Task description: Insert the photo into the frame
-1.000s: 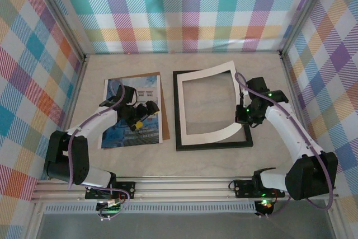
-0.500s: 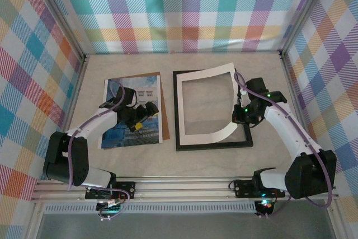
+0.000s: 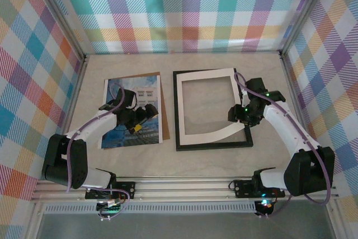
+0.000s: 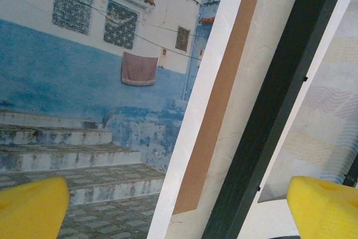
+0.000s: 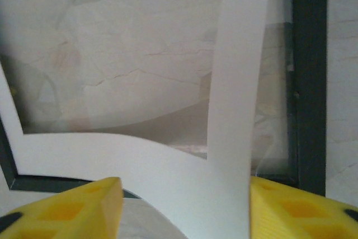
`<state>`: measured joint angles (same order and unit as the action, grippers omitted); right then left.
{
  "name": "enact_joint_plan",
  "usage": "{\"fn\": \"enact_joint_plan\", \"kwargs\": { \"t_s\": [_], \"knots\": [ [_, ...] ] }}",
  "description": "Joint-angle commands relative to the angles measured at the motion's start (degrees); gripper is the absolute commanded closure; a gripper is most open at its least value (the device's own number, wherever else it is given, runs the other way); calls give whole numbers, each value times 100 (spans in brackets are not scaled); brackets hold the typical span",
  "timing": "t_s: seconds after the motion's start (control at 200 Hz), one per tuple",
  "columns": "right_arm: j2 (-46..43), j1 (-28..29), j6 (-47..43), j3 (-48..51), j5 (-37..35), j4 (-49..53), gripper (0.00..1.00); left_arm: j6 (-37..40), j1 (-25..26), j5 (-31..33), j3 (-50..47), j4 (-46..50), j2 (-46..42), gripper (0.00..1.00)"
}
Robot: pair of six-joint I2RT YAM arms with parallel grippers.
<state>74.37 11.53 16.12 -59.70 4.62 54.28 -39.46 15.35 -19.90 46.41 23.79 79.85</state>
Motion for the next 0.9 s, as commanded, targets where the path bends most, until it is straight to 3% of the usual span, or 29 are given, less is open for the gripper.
{"fn": "enact_joint_plan", "kwargs": {
  "t_s": [0.0,0.065,0.305,0.425,0.66,0.79,0.9],
  "knots": [
    [-55,-28,1,21,-442,162,25,-23,49,19,4,6,-70,0],
    [-45,-28,5,2,-643,221,0,-15,47,21,-23,-12,-86,0],
    [78,-28,64,-128,-1259,406,1,121,49,93,-52,81,-64,0],
    [-86,-28,177,-229,-1203,152,1,185,45,240,-24,133,-66,0],
    [-782,-26,380,-121,-214,-951,1,229,29,429,10,106,-86,0],
    [-477,23,796,-129,573,-1423,3,324,-10,467,1,213,-161,0],
    [-107,377,1006,-125,541,-1793,7,389,-62,504,-94,369,-329,0]
  ]
}}
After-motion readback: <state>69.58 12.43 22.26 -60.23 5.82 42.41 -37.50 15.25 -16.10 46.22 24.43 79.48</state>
